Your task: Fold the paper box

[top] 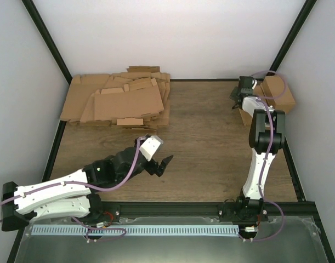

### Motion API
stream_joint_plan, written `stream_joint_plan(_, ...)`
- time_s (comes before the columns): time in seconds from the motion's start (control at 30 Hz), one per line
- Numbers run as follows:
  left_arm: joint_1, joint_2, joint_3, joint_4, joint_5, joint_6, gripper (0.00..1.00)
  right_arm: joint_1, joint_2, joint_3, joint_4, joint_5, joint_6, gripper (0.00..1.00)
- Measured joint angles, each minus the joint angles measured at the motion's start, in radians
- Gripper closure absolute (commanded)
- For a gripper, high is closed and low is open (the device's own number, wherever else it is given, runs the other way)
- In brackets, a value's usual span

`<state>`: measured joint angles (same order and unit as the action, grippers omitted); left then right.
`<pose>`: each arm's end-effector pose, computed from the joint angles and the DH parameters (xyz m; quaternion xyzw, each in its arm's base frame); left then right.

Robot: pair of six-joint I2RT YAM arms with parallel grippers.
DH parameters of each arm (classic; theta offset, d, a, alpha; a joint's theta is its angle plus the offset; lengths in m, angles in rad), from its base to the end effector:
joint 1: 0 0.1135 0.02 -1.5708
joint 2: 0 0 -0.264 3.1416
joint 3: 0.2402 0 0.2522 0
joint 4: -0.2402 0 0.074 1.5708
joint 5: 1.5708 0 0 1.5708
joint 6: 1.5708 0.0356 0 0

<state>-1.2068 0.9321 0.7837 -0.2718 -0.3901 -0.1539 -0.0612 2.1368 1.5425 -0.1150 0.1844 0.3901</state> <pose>0.0879 -0.1927 0.3050 0.3224 0.7646 -0.2094 0.5172 0.4795 -0.0359 0.1779 0.2399 0.8733 -0.0145 0.4239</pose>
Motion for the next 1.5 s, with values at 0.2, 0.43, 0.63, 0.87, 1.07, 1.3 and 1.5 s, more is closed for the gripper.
stream_joint_plan(0.2, 0.021, 0.002, 0.013, 0.0, 0.013, 0.0, 0.0, 0.0, 0.023, 0.053, -0.011, -0.007, -0.006, 0.98)
stream_joint_plan(0.43, 0.027, 0.009, 0.013, -0.001, 0.018, 0.0, 0.0, 0.012, -0.032, -0.045, 0.054, -0.13, -0.041, 0.91)
stream_joint_plan(0.63, 0.067, 0.01, 0.013, -0.001, 0.038, -0.022, 0.0, 0.143, -0.293, -0.342, 0.195, -0.171, -0.087, 0.91)
stream_joint_plan(0.87, 0.182, 0.021, -0.005, 0.017, 0.067, -0.101, 0.0, 0.354, -0.692, -0.75, 0.445, -0.26, -0.139, 0.51)
stream_joint_plan(1.07, 0.294, 0.03, -0.082, 0.055, 0.056, -0.143, 0.0, 0.352, -0.95, -1.02, 0.534, -0.298, -0.123, 0.0)
stream_joint_plan(1.3, 0.422, -0.027, -0.224, 0.139, -0.044, -0.17, 0.0, 0.353, -1.201, -1.181, 0.51, -0.254, -0.079, 0.0)
stream_joint_plan(1.5, 0.651, -0.092, -0.331, 0.229, -0.075, -0.158, 0.0, 0.353, -1.336, -1.303, 0.452, -0.187, -0.051, 0.0)
